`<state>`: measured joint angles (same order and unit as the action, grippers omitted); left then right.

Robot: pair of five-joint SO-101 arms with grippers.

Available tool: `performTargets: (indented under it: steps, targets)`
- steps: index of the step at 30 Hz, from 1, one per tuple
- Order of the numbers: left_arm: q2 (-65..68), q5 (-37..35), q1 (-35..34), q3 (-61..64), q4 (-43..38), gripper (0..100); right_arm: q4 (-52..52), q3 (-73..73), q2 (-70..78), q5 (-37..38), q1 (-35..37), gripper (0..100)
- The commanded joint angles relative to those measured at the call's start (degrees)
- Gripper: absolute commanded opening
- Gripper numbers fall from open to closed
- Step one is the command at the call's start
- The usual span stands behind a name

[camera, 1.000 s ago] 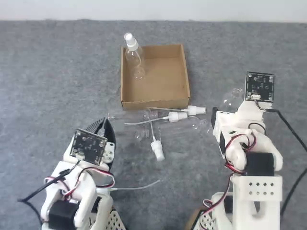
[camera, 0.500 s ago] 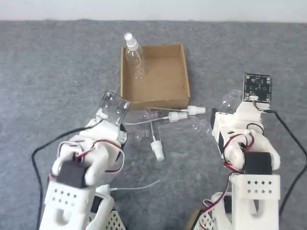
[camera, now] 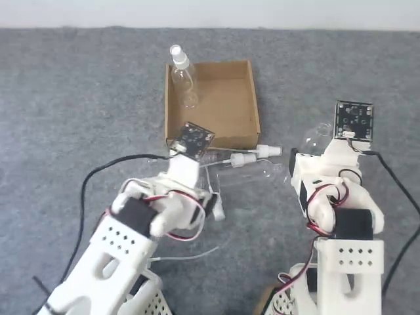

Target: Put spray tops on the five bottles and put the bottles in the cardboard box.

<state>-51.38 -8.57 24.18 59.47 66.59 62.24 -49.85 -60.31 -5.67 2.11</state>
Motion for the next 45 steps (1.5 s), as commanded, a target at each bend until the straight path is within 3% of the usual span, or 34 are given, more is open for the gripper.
performTargets:
  steps: [1,19,25,40,45]
  targets:
    - [5.80,-6.86,3.60,-3.30,-4.84,19,-1.54,0.62,-1.63,-0.53,-0.48,0.7]
    - [28.48,-15.38,4.04,-3.56,-18.81,18,-1.27,0.62,-1.63,-0.53,-0.40,0.7]
    - [33.58,-15.30,4.04,-3.56,-22.15,18,-1.19,0.62,-1.63,-0.53,-0.40,0.7]
    - [43.87,-14.95,4.04,-12.09,-14.07,18,-1.10,0.62,-1.63,-0.53,-0.48,0.7]
    - [43.16,-14.07,4.04,-12.97,-12.48,4,-1.10,0.62,-1.63,-0.53,-0.57,0.7]
